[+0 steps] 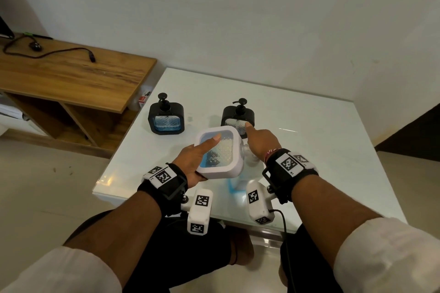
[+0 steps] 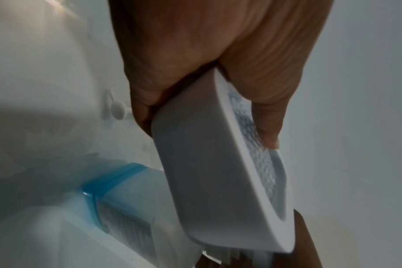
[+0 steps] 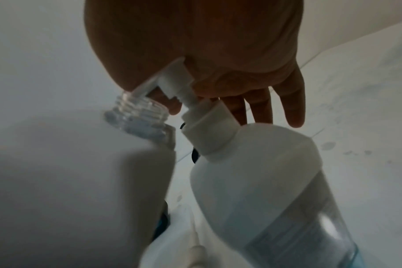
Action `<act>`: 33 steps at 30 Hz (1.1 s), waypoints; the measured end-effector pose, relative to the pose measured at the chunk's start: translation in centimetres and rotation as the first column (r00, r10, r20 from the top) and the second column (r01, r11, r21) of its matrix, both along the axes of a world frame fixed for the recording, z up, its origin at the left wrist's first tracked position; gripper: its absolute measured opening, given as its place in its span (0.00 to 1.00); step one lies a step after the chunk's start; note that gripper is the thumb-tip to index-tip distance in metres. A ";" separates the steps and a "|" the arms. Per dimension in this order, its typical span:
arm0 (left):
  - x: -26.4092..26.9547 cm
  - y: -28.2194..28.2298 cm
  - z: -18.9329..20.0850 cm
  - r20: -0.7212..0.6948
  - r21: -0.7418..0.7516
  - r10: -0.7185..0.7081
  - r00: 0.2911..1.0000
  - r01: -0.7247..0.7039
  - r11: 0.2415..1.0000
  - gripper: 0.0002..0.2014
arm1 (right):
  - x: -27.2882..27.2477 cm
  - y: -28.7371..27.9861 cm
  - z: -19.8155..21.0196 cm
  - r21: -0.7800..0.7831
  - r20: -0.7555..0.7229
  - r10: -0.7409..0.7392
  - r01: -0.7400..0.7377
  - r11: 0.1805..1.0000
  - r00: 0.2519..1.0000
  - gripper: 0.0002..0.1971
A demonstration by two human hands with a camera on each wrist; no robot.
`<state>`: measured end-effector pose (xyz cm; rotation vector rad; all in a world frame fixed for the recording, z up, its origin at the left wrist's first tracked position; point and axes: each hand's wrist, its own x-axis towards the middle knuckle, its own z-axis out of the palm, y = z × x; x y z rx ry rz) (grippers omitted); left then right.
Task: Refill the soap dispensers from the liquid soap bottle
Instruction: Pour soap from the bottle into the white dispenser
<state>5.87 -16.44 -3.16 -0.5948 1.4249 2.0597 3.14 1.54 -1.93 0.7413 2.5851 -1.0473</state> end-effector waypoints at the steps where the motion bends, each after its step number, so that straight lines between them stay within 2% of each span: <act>1: 0.0 0.0 0.0 0.000 -0.003 -0.004 1.000 0.004 1.000 0.35 | 0.0 -0.2 0.0 0.027 0.013 0.003 -0.003 1.000 1.000 0.32; 5: 0.0 -0.2 -0.2 0.008 -0.019 0.004 1.000 -0.004 1.000 0.36 | 0.1 -0.4 0.0 0.069 0.015 0.015 -0.016 0.997 1.000 0.29; 9: 0.1 -0.1 0.0 0.002 -0.028 -0.005 1.000 0.005 1.000 0.34 | 0.2 -0.1 -0.2 -0.002 -0.028 0.032 -0.032 0.999 0.999 0.33; 13: -0.2 0.0 0.0 -0.011 -0.026 -0.014 1.000 0.014 1.000 0.32 | 0.0 0.0 -0.1 -0.070 -0.004 0.002 -0.002 0.998 1.000 0.36; 21: 0.0 -0.1 -0.1 0.006 -0.044 0.001 1.000 -0.001 0.999 0.37 | -0.1 0.0 -0.7 -0.051 -0.009 0.007 -0.008 0.999 1.000 0.36; 25: 0.1 0.0 0.2 0.009 -0.031 0.013 1.000 -0.013 0.999 0.34 | -0.2 -0.1 -0.1 -0.010 -0.049 0.041 -0.042 0.999 0.998 0.36; 33: 0.2 0.0 0.3 0.005 -0.030 0.008 1.000 -0.008 1.000 0.40 | 0.1 0.0 -0.4 0.069 0.015 0.031 -0.031 0.997 0.999 0.36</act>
